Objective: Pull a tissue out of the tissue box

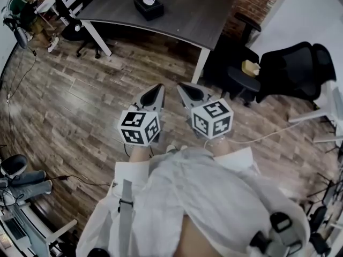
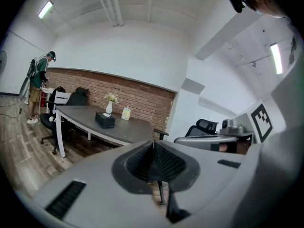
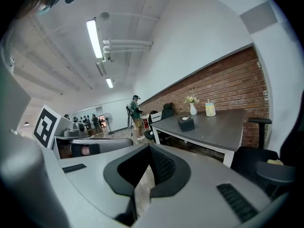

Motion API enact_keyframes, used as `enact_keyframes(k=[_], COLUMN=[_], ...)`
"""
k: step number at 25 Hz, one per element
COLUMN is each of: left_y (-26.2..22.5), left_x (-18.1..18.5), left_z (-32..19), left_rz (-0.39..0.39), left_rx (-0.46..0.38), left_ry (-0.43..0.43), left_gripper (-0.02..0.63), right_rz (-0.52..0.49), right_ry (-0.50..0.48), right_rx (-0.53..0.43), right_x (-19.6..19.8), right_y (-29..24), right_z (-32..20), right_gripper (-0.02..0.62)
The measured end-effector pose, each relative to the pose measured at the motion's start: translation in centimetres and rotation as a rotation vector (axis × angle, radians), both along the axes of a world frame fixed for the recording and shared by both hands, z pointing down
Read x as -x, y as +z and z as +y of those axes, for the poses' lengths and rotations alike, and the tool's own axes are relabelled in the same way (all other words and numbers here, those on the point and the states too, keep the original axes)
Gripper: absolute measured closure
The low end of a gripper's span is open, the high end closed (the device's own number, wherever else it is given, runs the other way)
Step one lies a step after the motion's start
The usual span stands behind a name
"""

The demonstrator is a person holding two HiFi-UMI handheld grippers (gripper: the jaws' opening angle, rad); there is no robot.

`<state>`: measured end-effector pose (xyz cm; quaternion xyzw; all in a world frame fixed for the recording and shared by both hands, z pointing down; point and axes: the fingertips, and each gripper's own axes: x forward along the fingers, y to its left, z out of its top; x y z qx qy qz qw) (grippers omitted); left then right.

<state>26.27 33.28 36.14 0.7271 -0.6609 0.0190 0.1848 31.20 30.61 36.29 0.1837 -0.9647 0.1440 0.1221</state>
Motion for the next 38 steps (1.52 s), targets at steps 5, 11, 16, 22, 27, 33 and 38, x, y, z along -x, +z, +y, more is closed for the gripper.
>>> enact_keyframes(k=[5, 11, 16, 22, 27, 33, 38], left_y=[0.7, 1.7, 3.0, 4.1, 4.2, 3.0, 1.9], left_x=[1.2, 3.0, 3.6, 5.4, 9.0, 14.3, 18.1], left_z=[0.8, 1.8, 2.1, 0.5, -1.8, -7.5, -13.1], left_rz=[-0.059, -0.068, -0.029, -0.011, -0.028, -0.052, -0.068], left_rx=[0.011, 0.039, 0.063, 0.079, 0.081, 0.075, 0.067], left_ry=[0.015, -0.003, -0.011, -0.022, -0.062, -0.105, -0.132], left_gripper=[0.595, 0.590, 0.541, 0.541, 0.541, 0.541, 0.541], right_rz=[0.018, 0.055, 0.109, 0.114, 0.092, 0.070, 0.056], right_ry=[0.057, 0.095, 0.075, 0.054, 0.016, -0.042, -0.069], right_rx=[-0.021, -0.019, -0.018, -0.008, 0.000, -0.015, -0.027], right_x=[0.1, 0.5, 1.3, 3.1, 6.8, 12.5, 16.3], right_y=[0.6, 1.6, 2.7, 3.3, 3.7, 2.8, 1.7], right_z=[0.1, 0.7, 1.2, -0.5, -3.8, -9.9, -15.6], right_gripper=[0.598, 0.598, 0.529, 0.512, 0.512, 0.512, 0.512])
